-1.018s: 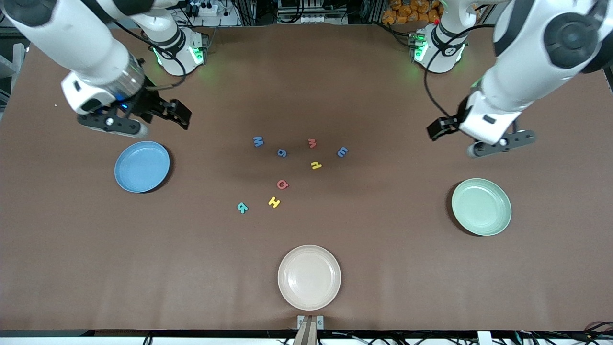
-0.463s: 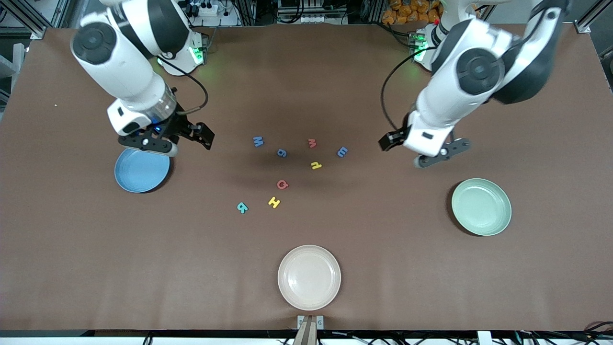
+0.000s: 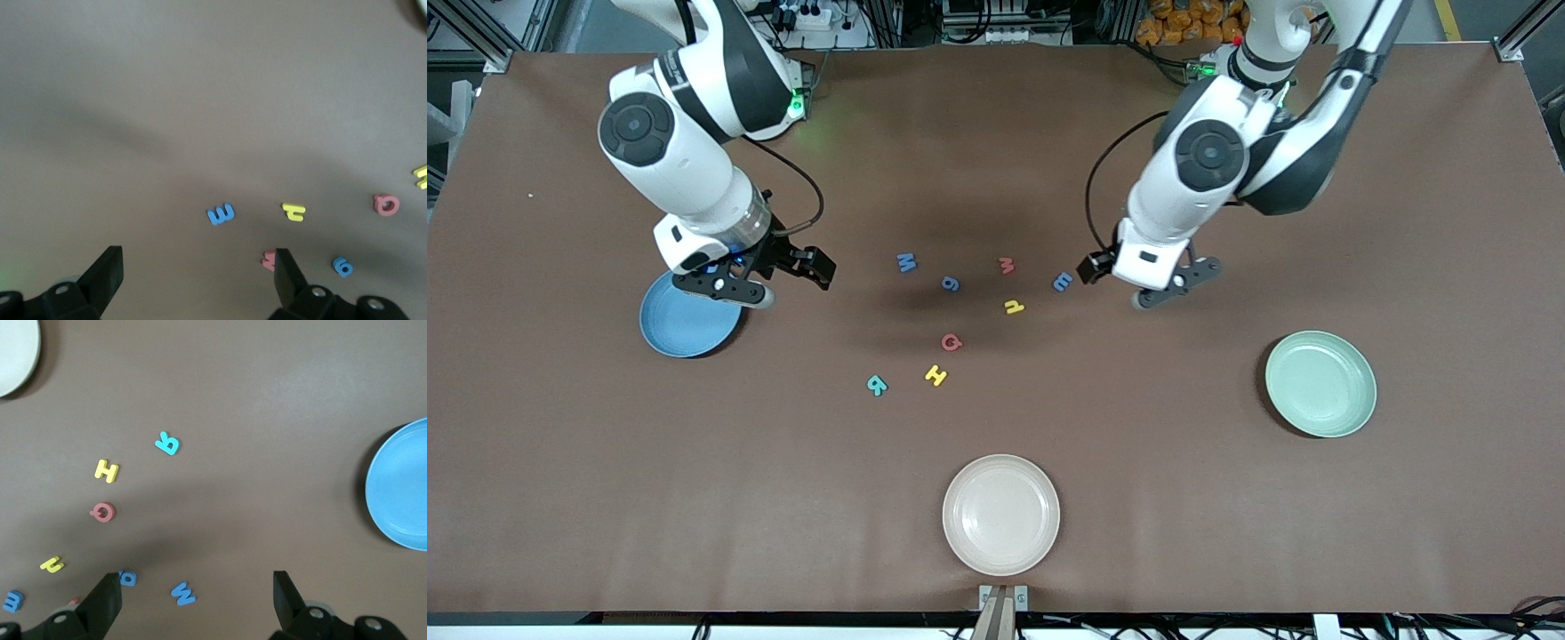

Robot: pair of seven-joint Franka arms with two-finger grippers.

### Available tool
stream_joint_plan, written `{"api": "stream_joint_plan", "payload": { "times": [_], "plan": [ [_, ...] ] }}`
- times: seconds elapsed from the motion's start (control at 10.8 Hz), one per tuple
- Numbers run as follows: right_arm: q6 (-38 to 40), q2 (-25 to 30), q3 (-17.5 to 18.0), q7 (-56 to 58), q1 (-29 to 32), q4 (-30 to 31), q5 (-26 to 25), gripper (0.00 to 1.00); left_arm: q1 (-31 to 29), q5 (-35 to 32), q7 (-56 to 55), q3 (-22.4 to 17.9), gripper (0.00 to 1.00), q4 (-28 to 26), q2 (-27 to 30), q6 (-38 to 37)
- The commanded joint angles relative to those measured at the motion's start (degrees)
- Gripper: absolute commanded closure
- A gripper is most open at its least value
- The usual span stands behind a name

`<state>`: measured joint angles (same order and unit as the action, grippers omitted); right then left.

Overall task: Sort uppercase to blue plate, lowercase to green plate
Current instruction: 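Move the left gripper and the right gripper toward the foam letters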

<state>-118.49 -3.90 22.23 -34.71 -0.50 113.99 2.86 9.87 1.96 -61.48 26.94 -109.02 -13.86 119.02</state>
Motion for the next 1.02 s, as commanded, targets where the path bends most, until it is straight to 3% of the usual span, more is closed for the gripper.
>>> {"api": "stream_joint_plan", "payload": {
  "times": [0.0,0.37,0.93],
  "plan": [
    [-1.3,-0.6,0.4,-0.8,0.3,0.4,0.4,0.0,1.5,0.5,-2.1,0.1,0.0,-2.9,-1.2,5.5],
    [-1.5,-1.9,0.4,-0.8,-0.4,0.4,0.3,0.0,4.3,-2.2,-2.1,0.1,0.0,-8.8,-3.2,14.6],
    [-7.6,-7.4,0.4,-0.8,-1.5,2.5,0.3,0.0,9.7,-15.4,-15.1,-0.3,0.0,-9.4,-10.0,18.3]
  ]
}}
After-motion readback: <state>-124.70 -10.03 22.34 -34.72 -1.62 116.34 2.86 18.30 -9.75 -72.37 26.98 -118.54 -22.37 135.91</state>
